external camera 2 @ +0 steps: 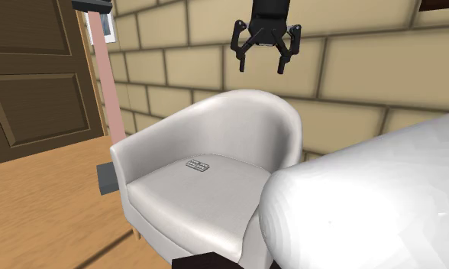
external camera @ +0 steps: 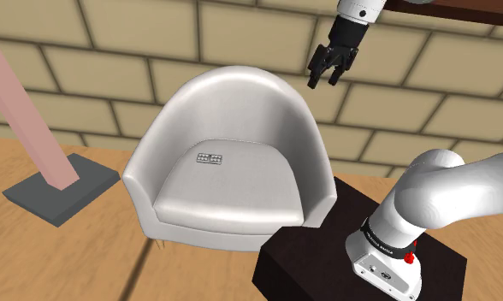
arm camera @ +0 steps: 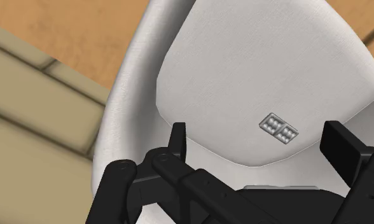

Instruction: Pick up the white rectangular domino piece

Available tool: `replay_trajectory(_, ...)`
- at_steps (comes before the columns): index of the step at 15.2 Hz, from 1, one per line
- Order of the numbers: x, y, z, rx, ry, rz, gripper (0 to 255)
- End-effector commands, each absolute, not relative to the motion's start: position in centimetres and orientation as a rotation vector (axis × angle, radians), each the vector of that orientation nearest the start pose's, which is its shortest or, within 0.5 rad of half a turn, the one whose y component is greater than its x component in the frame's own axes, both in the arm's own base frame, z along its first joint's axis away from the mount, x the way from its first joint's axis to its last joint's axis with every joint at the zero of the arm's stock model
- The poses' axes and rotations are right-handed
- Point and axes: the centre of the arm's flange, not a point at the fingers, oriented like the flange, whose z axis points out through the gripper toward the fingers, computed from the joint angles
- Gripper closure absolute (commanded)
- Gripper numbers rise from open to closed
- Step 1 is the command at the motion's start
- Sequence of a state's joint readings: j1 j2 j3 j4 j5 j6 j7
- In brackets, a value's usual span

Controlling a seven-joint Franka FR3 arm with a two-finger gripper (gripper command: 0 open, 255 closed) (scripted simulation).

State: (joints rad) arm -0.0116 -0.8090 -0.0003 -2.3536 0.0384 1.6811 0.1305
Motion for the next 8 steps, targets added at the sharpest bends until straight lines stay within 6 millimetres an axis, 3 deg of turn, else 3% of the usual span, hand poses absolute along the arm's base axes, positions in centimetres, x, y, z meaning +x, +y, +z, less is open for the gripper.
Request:
replay_trajectory(1,31.2,0.0,60.9,-3.080,0.222,-0.207,0)
replay_trajectory(8,38.4,1.0,54.8,-3.104,-0.005,-0.172,0)
